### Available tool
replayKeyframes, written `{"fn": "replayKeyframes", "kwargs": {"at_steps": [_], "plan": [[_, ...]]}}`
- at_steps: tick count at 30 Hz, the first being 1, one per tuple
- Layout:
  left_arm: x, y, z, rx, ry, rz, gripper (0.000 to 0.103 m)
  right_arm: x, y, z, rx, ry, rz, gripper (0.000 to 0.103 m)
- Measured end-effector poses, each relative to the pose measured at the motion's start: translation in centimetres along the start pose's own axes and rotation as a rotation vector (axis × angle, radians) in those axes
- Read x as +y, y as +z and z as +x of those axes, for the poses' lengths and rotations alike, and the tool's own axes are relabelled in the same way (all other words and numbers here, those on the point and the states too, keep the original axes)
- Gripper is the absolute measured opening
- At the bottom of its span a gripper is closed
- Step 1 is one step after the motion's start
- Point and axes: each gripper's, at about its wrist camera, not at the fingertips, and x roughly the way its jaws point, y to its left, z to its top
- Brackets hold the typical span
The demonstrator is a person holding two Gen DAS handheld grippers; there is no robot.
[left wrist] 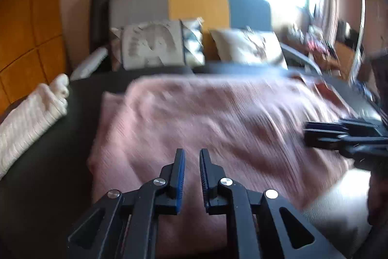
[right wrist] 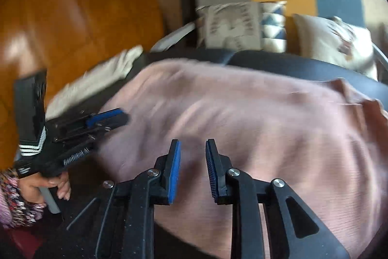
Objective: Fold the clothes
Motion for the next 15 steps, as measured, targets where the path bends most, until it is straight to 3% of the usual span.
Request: {"fn": "replayKeyframes", "kwargs": {"at_steps": [1, 3, 5, 8, 11, 12, 15], "plan": [[0.3, -0.6, 0.3, 0.033, 0.044, -0.010, 0.013, 0.7, -0.4, 0.7, 0.024, -0.008, -0.022, 0.024], [2.0, -1.6, 0.1, 0.030, 0.060, -0.064, 0.014, 1.4, -1.2, 2.2, 0.079, -0.061, -0.067, 0.025], [4.1, -2.5, -0.3, 0.039, 0.152, -0.109, 0.014, 1.4, -1.2, 2.1, 0.082, -0.065, -0.057, 0.025], [5.9, -3.6, -1.0, 0.035, 0.123, -0.162, 0.013, 1.0, -1.2, 1.8, 0.081, -0.043, -0.013, 0.025], [5.6, -3.7, -1.6, 0.049, 0.171, -0.096, 0.013, 0.5, -0.9, 0.4, 0.055, -0.010, 0.080, 0.025], [5.6, -4.0, -2.2, 0.042, 0.165, -0.099, 0.013, 0.2, -1.0, -0.7, 0.021, 0.005, 0.130, 0.025], [7.0, -4.8, -4.8, -0.056, 0.004, -0.245, 0.013, -0.4, -1.4, -4.5, -0.094, 0.041, 0.204, 0.025]]}}
